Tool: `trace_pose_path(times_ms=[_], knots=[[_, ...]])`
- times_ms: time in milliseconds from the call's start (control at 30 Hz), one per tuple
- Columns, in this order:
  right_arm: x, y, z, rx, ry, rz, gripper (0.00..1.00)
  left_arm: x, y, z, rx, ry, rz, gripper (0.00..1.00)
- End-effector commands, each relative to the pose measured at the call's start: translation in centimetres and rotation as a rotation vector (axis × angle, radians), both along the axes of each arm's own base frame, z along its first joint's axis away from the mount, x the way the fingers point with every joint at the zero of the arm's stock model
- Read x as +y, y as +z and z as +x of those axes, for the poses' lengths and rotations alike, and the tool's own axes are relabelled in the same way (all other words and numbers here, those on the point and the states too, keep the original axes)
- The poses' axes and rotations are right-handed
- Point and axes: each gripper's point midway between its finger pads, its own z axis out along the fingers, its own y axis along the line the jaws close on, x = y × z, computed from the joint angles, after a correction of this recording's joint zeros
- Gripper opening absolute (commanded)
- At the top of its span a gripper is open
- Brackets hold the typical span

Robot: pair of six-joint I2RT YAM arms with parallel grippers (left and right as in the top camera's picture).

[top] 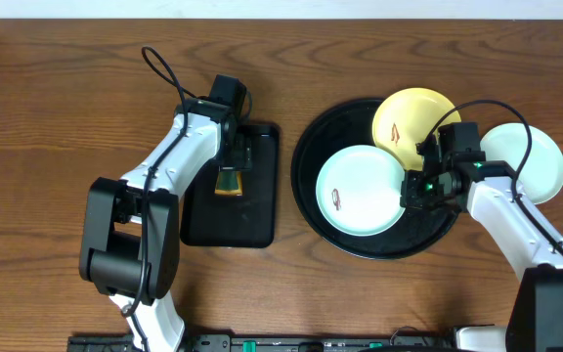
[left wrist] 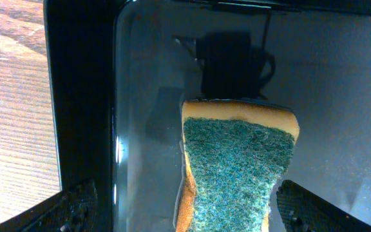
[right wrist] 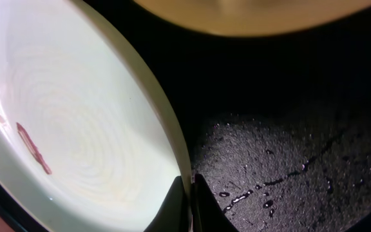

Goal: Clean dirty plates on tray and stack at the side

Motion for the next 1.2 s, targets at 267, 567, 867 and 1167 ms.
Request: trace_pose_path(times_ms=[267,567,867,1167], knots=[[0.0,-0.6,-0.8,0.057,-0.029,-0.002,0.21,0.0,0.9,0.4,-0.024,0.008,-0.009,0.90],[-0.9,2.3,2.9,-0.050,-0.063,0.002,0.66,0.0,0.9,0.4,-0.024,0.008,-0.009,0.90],[-2.8,3.1,5.6,-0.155,-0.103,-0.097,0.74,0.0,0.9,0.4,-0.025,0.008,-0.010,0.90],[-3.9,2.5,5.3,-0.145,-0.122,-0.158,0.77,-1.3,0.8,0.0,-0.004,-0.002,-0.083,0.90]])
